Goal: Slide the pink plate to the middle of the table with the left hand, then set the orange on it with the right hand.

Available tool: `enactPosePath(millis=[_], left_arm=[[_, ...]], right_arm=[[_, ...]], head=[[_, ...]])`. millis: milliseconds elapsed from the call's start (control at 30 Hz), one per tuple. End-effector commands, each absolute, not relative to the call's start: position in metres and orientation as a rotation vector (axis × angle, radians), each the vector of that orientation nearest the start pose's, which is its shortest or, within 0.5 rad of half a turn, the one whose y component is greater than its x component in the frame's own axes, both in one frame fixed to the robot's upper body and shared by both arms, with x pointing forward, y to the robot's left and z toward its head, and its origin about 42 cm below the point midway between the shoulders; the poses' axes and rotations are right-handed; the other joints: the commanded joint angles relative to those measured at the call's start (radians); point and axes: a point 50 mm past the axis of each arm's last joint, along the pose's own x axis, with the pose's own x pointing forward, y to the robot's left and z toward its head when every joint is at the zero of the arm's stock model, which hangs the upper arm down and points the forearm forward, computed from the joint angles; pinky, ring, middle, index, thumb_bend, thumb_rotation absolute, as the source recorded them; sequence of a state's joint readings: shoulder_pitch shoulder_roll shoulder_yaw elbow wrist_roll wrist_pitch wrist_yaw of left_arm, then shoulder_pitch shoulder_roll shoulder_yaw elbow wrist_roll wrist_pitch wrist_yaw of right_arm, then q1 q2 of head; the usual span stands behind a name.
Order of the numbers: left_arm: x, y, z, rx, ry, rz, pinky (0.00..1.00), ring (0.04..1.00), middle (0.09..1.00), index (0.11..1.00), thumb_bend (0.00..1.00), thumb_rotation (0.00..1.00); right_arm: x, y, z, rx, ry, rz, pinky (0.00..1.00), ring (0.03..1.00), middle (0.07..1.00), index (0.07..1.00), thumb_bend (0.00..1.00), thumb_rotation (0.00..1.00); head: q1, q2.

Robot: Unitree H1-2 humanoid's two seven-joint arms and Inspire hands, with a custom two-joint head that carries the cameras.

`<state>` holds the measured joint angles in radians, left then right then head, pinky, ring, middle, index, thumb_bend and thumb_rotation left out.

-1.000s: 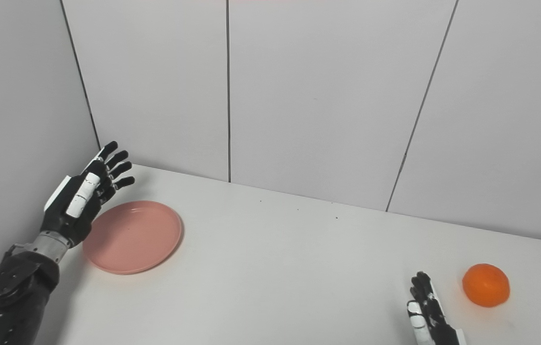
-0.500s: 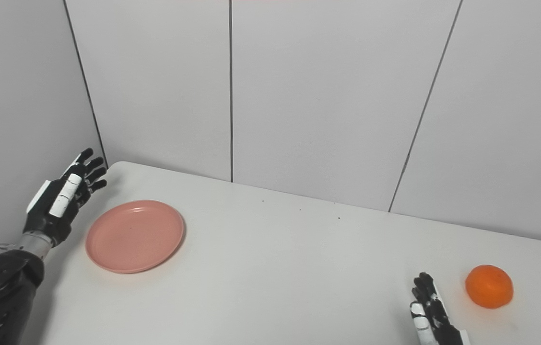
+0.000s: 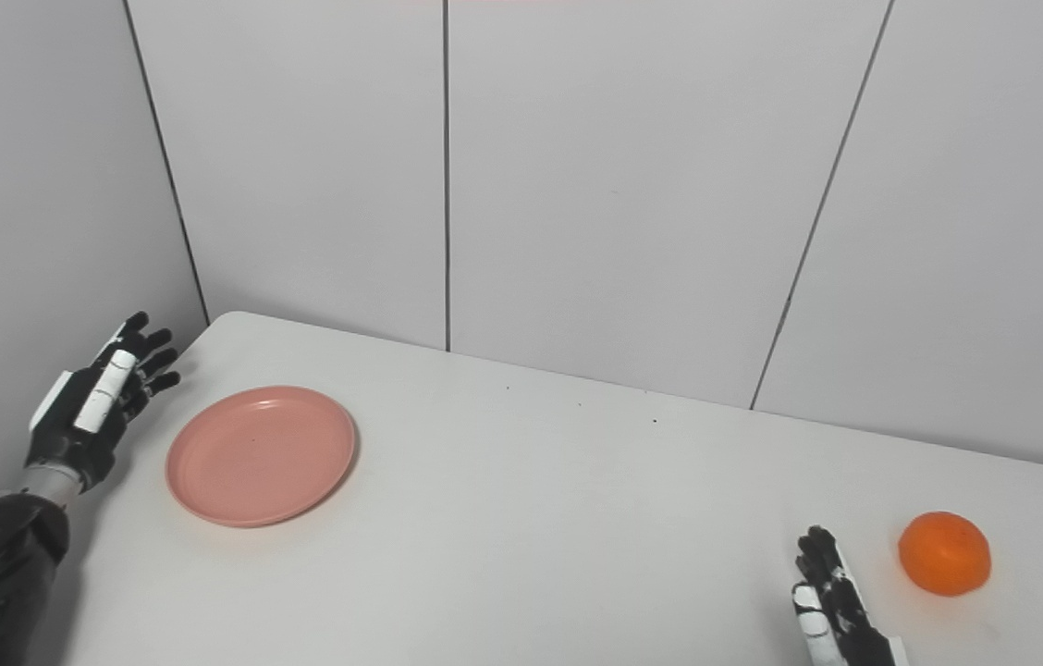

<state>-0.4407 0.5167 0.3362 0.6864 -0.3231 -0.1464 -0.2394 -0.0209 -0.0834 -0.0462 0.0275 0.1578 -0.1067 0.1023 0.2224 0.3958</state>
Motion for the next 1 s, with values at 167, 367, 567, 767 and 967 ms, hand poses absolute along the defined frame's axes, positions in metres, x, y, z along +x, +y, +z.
enactPosePath(millis=[167,367,567,767,967], left_arm=[[0.415,0.485,0.186,-0.009,-0.161,0.196,0.82,0.883,0.884,0.903,0.95,0.69],[0.415,0.474,0.176,-0.094,-0.125,0.151,0.83,0.919,0.923,0.918,0.97,0.68],[0.416,0.457,0.169,-0.16,-0.114,0.09,0.89,0.922,0.921,0.923,0.96,0.7],[0.415,0.438,0.166,-0.183,-0.104,0.02,0.88,0.94,0.94,0.944,0.97,0.71],[0.406,0.416,0.163,-0.2,-0.093,-0.02,0.92,0.972,0.976,0.992,0.85,0.79]], right_arm=[[0.243,-0.268,0.036,0.069,0.13,-0.008,0.99,0.956,0.937,0.928,0.71,0.76],[0.243,-0.268,0.036,0.079,0.124,-0.004,0.99,0.954,0.935,0.927,0.71,0.74],[0.244,-0.268,0.036,0.076,0.126,-0.007,0.97,0.948,0.929,0.918,0.73,0.74],[0.245,-0.267,0.035,0.088,0.11,0.001,0.97,0.949,0.931,0.921,0.7,0.73],[0.244,-0.266,0.036,0.089,0.117,-0.01,0.95,0.929,0.911,0.906,0.7,0.7]], head=[[-0.001,0.005],[-0.001,0.007],[-0.004,0.008],[-0.009,0.011],[-0.012,0.018]])
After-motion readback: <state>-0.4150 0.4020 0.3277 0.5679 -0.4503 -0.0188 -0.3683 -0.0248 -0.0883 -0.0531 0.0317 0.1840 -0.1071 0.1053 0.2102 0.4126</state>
